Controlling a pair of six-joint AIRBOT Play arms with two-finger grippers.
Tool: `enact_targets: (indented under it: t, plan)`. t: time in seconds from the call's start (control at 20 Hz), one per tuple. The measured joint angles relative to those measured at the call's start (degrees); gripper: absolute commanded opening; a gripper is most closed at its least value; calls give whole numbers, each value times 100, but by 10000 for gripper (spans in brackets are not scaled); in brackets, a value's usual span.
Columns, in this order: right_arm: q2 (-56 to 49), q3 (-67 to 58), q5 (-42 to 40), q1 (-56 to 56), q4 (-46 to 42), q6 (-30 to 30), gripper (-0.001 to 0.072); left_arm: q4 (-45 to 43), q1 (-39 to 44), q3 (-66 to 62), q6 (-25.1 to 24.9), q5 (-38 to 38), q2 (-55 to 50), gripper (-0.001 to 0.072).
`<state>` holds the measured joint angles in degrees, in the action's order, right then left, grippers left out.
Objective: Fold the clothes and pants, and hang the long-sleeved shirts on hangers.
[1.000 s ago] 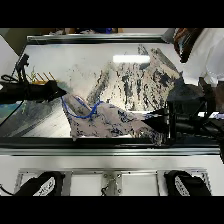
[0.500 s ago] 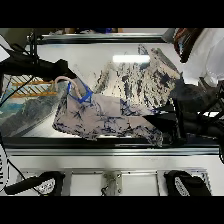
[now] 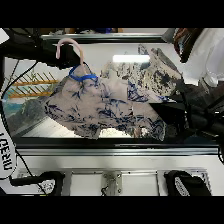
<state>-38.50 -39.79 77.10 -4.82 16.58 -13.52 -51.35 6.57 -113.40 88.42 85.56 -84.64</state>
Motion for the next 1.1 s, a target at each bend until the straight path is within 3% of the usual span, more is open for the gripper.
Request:
enact_targets:
  t: [0.4,0.65,1.0,1.1]
  plan:
    - [-2,0,-197,0,151,0,6,122,-409,-361,262,-483,103,646]
    - [-7,0,-313,0,151,0,6,997,-732,-372,219,-142,83,646]
    - [-7,-33,-457,-4,76,2,5,1436,-925,-372,197,96,-46,646]
    - [-7,-122,-702,-9,59,83,5,1493,-1058,-372,192,-2,48,609]
